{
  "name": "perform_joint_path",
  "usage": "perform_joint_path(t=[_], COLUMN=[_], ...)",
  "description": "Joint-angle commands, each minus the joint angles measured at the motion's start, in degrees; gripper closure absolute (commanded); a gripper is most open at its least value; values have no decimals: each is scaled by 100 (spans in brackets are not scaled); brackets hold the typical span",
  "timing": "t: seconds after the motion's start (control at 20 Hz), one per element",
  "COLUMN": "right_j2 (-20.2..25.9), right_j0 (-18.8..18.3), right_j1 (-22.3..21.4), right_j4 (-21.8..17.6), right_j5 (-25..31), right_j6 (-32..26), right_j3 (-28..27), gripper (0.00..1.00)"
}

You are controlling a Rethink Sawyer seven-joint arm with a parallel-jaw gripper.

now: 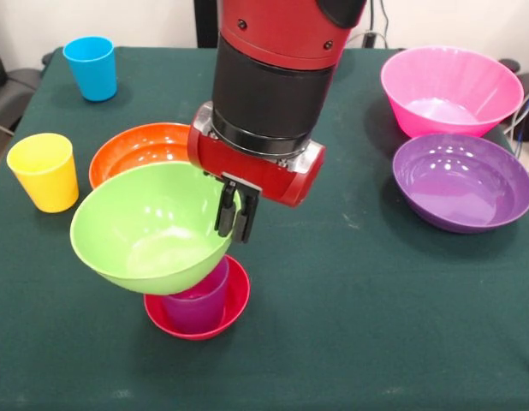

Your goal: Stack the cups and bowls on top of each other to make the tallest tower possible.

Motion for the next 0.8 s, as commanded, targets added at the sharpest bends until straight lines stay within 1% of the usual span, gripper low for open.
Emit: perform_joint_path(t=[0.05,0.35,0.8], right_j2=[209,126,90], right_j0=[202,327,298], right_j1=[-78,-74,7], right_j4=[-30,2,74], right_j5=[-256,-335,-242], right_j6=[257,475,249], right_j3=[784,859,657], gripper=[100,100,100])
